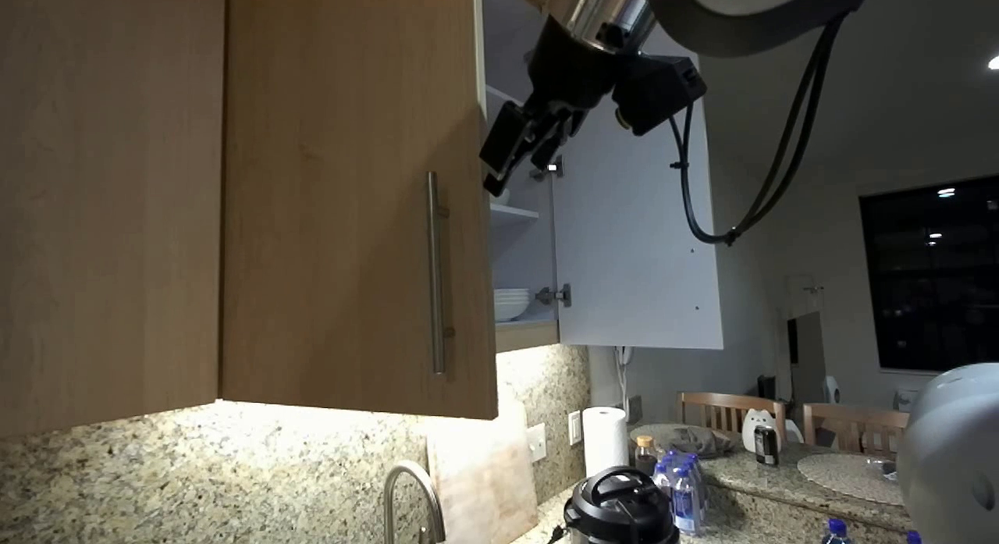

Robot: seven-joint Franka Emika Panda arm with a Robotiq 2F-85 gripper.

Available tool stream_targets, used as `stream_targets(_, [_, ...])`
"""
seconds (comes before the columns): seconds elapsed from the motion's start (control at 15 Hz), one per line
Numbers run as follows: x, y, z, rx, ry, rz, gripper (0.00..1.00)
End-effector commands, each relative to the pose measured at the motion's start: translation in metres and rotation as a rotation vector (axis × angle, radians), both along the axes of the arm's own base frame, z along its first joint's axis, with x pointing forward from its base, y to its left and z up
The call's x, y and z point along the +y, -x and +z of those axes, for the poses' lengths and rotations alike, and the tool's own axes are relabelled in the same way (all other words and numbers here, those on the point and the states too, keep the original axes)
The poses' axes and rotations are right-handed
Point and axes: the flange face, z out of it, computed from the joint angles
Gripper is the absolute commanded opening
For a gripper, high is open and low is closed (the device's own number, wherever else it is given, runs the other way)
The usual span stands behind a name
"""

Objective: Close the top left cabinet door

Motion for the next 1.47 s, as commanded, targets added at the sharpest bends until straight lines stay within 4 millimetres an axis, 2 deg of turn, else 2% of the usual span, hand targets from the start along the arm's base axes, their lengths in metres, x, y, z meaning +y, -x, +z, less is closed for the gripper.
stream_targets(0.0, [-0.007, -0.013, 0.006, 0.006, 0.012, -0.013, 1.00])
stream_targets(0.07, [-0.009, -0.015, 0.006, 0.007, 0.008, -0.015, 1.00])
stream_targets(0.53, [0.013, 0.000, 0.006, 0.017, 0.042, 0.006, 1.00])
stream_targets(1.13, [0.062, 0.021, -0.004, 0.060, 0.155, 0.105, 1.00])
stream_targets(1.4, [0.065, 0.016, -0.004, 0.056, 0.164, 0.105, 1.00])
